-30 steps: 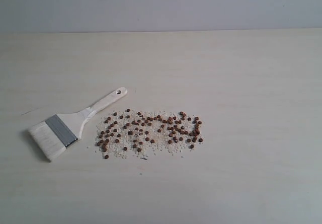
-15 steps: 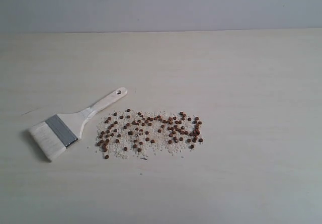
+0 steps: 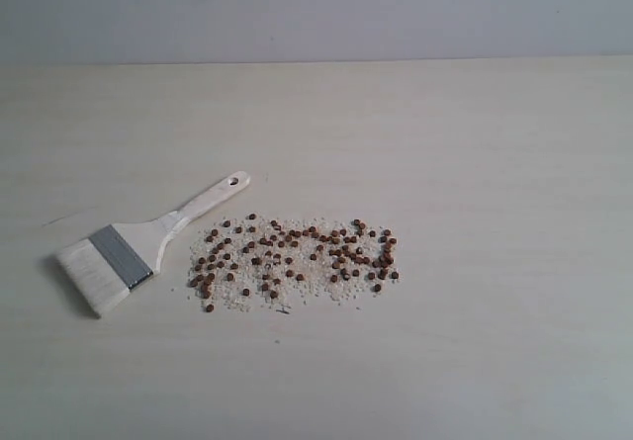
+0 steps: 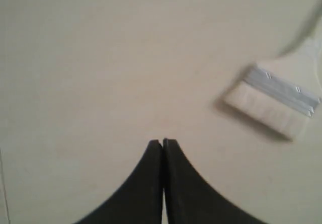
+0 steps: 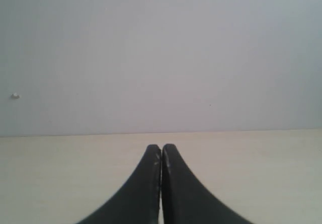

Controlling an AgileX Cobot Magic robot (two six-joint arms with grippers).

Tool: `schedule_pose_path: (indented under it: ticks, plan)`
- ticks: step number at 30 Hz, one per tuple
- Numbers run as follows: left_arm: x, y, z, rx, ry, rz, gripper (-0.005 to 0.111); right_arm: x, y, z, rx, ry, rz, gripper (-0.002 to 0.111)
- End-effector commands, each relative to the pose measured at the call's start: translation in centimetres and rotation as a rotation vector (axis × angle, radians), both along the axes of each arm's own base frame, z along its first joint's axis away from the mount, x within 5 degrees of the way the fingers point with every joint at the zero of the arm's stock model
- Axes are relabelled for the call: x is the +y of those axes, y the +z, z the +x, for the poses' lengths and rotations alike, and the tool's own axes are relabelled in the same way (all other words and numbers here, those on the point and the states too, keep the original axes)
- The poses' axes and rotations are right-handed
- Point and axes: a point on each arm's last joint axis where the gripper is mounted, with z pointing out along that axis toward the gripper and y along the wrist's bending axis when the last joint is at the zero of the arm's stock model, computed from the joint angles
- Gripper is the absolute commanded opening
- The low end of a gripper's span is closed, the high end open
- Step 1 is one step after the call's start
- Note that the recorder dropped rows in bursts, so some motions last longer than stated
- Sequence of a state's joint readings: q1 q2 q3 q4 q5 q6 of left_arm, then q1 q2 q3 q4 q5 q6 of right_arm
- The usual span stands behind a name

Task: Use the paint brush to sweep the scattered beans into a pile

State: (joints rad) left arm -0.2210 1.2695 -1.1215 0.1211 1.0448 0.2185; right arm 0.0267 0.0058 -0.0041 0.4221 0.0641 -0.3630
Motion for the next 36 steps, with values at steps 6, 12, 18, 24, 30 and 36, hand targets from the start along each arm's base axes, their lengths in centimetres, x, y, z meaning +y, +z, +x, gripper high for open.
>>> schedule_pose_path:
  ticks: [6, 12, 18, 24, 30, 36]
  plan:
    - [-4.7, -5.2, 2.4, 0.255, -0.189, -0.191, 0.000, 0.0, -0.1, 0.0, -0.004, -0.005, -0.003, 0.000]
    - [-10.8, -7.3, 0.7, 0.320, -0.622, -0.081, 0.000, 0.0, -0.1, 0.0, -0.004, -0.005, -0.003, 0.000]
    - [-14.1, -9.1, -0.4, 0.327, -0.763, 0.013, 0.001, 0.0, -0.1, 0.0, -0.004, -0.005, -0.003, 0.000]
    - [-14.4, -10.4, 0.2, 0.357, -0.673, 0.020, 0.018, 0.0, -0.1, 0.0, -0.004, -0.005, -0.003, 0.000]
    - [-14.4, -10.7, 0.5, 0.356, -0.631, 0.015, 0.047, 0.0, -0.1, 0.0, -0.004, -0.005, -0.003, 0.000]
    - [-14.6, -11.6, 1.2, 0.335, -0.576, 0.028, 0.056, 0.0, -0.1, 0.0, -0.004, -0.005, -0.003, 0.000]
